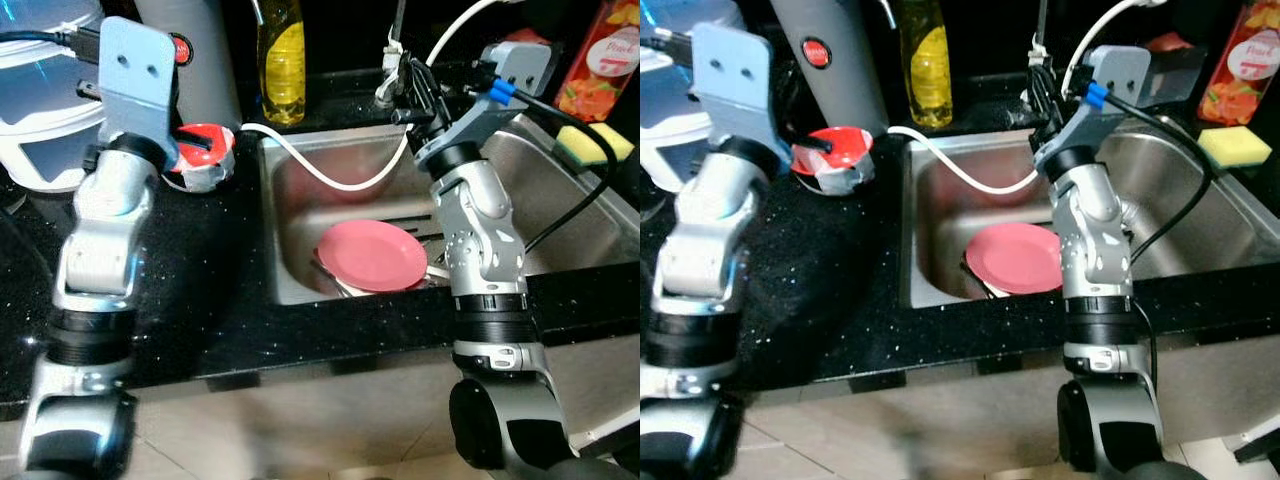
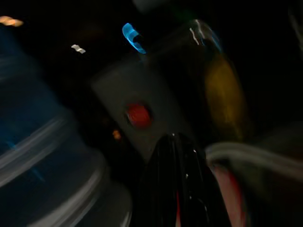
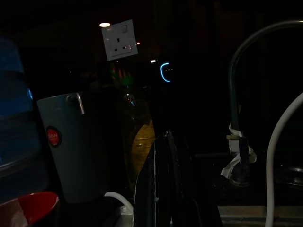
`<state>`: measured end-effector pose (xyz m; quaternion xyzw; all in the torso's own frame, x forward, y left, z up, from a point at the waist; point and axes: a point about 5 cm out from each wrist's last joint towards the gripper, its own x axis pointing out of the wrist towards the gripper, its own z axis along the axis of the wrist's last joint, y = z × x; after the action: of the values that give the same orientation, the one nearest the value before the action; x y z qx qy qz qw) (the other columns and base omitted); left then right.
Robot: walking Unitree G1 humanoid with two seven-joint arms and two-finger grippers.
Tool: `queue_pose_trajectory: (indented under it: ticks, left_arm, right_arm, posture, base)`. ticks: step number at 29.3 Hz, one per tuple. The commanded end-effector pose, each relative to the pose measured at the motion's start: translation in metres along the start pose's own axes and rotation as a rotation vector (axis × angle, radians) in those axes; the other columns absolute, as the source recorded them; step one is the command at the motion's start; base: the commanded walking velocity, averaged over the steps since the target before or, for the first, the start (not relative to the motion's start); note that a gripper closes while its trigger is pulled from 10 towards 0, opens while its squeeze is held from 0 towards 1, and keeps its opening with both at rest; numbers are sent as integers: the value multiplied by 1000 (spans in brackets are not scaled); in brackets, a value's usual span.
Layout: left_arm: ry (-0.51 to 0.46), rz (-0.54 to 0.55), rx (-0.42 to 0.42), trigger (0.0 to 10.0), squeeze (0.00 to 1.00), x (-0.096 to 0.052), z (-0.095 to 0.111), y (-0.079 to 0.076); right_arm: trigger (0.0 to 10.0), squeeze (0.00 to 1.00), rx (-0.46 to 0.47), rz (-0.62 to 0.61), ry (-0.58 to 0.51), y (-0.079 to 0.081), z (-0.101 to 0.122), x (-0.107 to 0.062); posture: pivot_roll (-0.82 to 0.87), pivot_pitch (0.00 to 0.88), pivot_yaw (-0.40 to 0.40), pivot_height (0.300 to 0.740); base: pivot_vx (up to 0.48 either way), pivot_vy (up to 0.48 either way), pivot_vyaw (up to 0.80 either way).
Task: Kitchen organization
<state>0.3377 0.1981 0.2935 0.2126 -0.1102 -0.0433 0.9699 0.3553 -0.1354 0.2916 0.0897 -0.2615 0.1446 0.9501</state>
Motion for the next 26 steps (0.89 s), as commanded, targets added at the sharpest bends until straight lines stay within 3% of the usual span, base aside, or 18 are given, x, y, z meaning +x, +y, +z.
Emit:
queue_pose_trajectory:
  ticks: [1, 4, 5, 7, 8, 16, 23, 24, 26]
  left_arm:
    - [84, -61, -1, 10000, 0, 0, -8, 8]
    - [123, -122, -6, 10000, 0, 1, -15, 14]
    - [153, -158, -4, 10000, 141, 2, -21, 16]
    - [174, -193, -9, 10000, 141, 4, -25, 17]
    - [193, -221, -10, 10000, 1000, 6, -29, 19]
    - [237, -392, -26, 10000, 1000, 24, -34, 23]
    - [224, -515, 39, 10000, 1000, 38, -31, 16]
    - [232, -547, 54, 10000, 0, 40, -32, 13]
    - [251, -579, 84, 10000, 0, 44, -35, 9]
  right_arm:
    - [10000, 0, 6, 11, -4, 3, 0, 3]
    - [10000, 0, 7, 11, -5, 3, 0, 3]
    - [10000, 0, 7, 11, -6, 3, 0, 3]
    - [10000, 0, 8, 12, -7, 4, 0, 3]
    - [10000, 0, 8, 12, -7, 4, 0, 3]
    - [10000, 0, 3, 7, -13, 3, 2, 4]
    - [10000, 0, -6, -9, -21, 0, 5, 1]
    - [10000, 0, -9, -13, -23, -1, 5, 1]
    - [10000, 0, -11, -16, -25, -1, 5, 1]
  posture:
    - [32, 4, 51, 740]
    - [37, 5, 52, 740]
    - [37, 5, 52, 740]
    - [37, 5, 52, 740]
    - [38, 7, 51, 740]
    - [24, 10, 58, 740]
    - [5, 6, 73, 740]
    - [3, 5, 74, 740]
    - [-2, 4, 78, 740]
  base:
    - [0, 0, 0]
    - [0, 0, 0]
    - [0, 0, 0]
    - [0, 0, 0]
    - [0, 0, 0]
    - [0, 0, 0]
    - [0, 0, 0]
    - [0, 0, 0]
    - [0, 0, 0]
